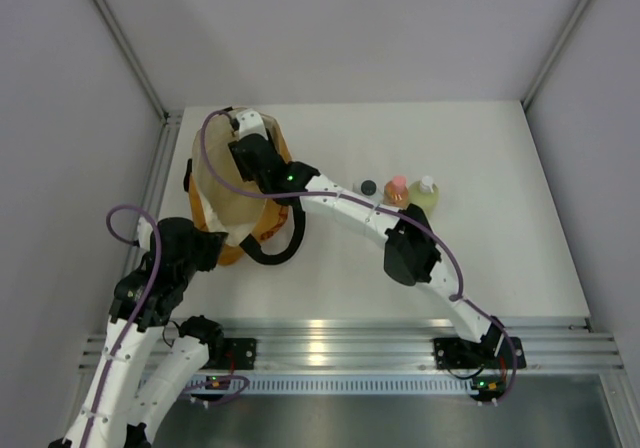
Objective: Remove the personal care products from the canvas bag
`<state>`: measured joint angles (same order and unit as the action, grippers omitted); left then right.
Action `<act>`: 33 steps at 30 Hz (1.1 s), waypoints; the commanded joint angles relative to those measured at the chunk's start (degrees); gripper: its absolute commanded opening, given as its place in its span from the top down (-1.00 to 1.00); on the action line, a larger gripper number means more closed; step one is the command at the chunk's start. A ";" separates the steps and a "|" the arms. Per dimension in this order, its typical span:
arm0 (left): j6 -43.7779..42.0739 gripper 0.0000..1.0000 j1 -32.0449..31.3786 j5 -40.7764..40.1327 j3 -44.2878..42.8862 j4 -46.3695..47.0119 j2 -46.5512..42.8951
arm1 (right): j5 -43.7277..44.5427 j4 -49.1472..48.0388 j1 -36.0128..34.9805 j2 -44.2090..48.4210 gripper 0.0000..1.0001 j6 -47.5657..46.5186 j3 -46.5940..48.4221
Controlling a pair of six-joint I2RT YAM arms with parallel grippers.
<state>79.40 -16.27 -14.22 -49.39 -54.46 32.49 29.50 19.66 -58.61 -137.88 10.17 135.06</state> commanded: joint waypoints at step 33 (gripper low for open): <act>-1.00 1.00 0.10 -3.54 -1.15 0.58 2.58 | -3.65 6.88 3.85 -3.62 0.21 3.27 -2.70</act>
<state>79.33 -16.27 -15.75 -49.41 -54.00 34.41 28.95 22.17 -55.68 -140.16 12.62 133.16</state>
